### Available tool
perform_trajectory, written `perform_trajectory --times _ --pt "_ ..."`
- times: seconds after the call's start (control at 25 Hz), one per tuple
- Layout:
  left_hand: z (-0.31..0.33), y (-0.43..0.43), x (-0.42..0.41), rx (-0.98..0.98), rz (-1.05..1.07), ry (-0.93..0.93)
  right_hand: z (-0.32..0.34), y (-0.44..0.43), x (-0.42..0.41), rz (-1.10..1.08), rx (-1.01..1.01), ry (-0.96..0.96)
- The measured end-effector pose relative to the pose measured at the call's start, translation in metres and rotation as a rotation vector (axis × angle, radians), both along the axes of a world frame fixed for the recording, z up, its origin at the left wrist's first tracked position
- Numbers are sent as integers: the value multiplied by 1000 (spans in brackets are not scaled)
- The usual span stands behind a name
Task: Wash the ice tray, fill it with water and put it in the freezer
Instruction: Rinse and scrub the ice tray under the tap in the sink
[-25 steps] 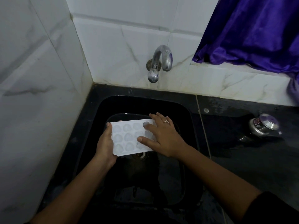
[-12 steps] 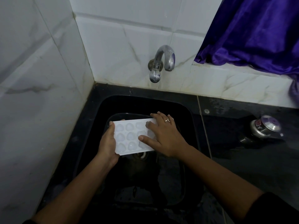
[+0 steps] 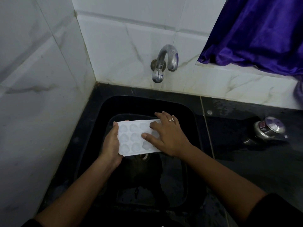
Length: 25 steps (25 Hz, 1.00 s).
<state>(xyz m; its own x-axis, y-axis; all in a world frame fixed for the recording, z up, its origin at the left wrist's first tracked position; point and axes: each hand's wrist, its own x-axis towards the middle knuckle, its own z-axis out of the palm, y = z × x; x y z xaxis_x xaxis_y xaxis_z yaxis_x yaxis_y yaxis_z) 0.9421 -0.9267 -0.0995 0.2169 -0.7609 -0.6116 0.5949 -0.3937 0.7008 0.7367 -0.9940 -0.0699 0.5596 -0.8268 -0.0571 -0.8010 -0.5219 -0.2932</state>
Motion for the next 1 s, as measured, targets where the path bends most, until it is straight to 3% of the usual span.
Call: perform_trajectory --times 1.0 --pt "-5 -4 0 6 -9 1 -1 -1 -6 -4 -25 8"
